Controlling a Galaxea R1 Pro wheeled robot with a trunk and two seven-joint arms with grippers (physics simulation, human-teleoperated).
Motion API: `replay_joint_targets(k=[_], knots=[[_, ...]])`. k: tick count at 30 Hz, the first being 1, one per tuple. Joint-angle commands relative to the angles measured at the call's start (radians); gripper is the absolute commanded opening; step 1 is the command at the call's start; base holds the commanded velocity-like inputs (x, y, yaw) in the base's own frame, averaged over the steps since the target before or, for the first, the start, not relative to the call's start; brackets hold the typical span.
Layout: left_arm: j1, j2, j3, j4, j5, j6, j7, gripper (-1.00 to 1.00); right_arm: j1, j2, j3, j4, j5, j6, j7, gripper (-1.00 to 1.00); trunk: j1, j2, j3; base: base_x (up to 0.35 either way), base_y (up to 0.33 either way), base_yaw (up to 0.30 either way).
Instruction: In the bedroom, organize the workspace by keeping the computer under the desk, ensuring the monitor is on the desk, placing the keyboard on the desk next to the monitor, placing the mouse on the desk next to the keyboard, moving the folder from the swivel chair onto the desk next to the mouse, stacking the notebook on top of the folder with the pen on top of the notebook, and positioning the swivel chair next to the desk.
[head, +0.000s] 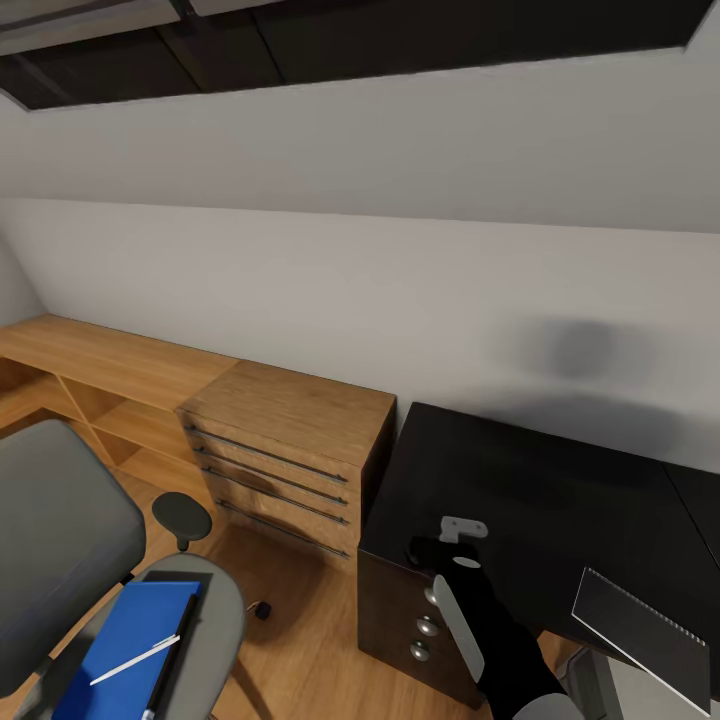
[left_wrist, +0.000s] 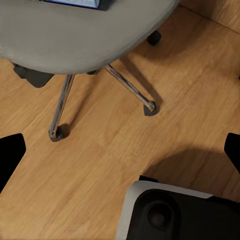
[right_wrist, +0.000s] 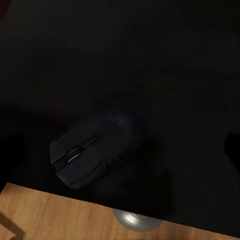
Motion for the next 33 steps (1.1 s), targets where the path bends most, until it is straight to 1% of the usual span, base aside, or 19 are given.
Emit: replay_joint_targets(k=[1, 3, 6, 11, 33], knots=[[0.001, 0.001, 0.008, -0.002, 0.003, -0.002, -0.01, 1.0, -0.001, 0.0, 0.003, -0.002, -0.01, 0.0, -0.009, 1.0, 0.0, -0.001, -0.001, 0.066, 0.065, 0.0], [0.001, 0.002, 0.008, -0.002, 0.003, -0.003, -0.009, 1.0, -0.001, 0.0, -0.001, -0.003, -0.011, -0.002, -0.009, 1.0, 0.0, -0.001, -0.001, 0.116, 0.108, 0.0], [0.002, 0.002, 0.008, -0.002, 0.003, -0.003, -0.007, 1.0, -0.001, 0.0, -0.018, -0.004, -0.011, -0.005, -0.008, 1.0, 0.0, -0.001, -0.001, 0.163, 0.109, 0.0], [0.002, 0.003, 0.008, -0.002, 0.004, -0.001, -0.005, 1.0, -0.001, 0.0, -0.028, -0.005, -0.011, -0.007, -0.006, 1.0, 0.0, -0.001, -0.001, 0.065, 0.036, 0.0], [0.002, 0.003, 0.006, -0.003, 0.004, 0.002, -0.005, 1.0, -0.001, -0.002, -0.034, -0.005, -0.009, -0.006, -0.009, 1.0, 0.0, -0.001, -0.001, 0.004, 0.002, 0.0]])
